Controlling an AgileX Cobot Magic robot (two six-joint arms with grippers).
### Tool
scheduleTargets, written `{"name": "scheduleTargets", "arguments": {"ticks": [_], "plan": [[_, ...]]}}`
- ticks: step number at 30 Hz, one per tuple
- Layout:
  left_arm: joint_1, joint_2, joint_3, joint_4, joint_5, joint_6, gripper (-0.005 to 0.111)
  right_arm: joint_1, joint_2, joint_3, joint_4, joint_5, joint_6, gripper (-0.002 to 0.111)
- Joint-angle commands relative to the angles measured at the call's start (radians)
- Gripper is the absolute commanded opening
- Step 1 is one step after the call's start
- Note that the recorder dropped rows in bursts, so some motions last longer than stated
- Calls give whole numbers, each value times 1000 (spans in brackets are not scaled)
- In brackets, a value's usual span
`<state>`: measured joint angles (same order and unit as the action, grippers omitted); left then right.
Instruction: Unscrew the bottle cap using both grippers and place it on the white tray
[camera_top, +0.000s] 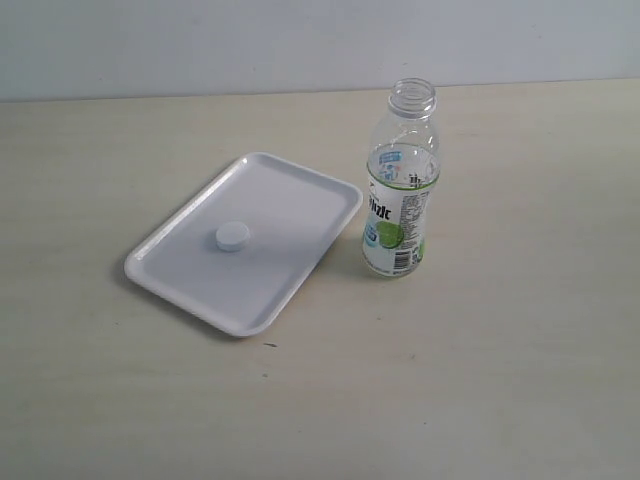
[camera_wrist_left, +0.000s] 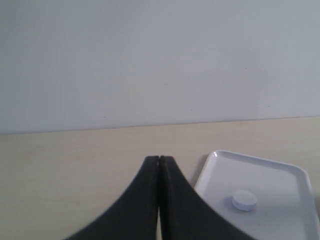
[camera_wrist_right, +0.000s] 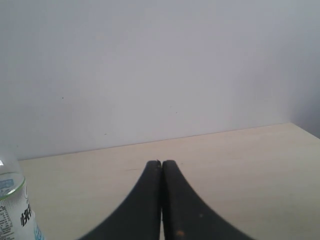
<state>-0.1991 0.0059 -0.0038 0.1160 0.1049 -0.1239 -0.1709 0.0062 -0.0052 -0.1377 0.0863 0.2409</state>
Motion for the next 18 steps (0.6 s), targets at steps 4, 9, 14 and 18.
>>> {"name": "scheduleTargets", "arguments": {"ticks": [4,9,14,18], "plan": [[2,-6,4,6,-4,-9,1,-3,-6,5,1,1,-8,0],[2,-6,4,6,-4,-9,1,-3,-6,5,1,1,-8,0],[2,-6,4,6,-2,-7,1,-3,-6,5,1,1,-8,0],[2,-6,4,6,-2,-7,1,-3,-6,5,1,1,-8,0]]}}
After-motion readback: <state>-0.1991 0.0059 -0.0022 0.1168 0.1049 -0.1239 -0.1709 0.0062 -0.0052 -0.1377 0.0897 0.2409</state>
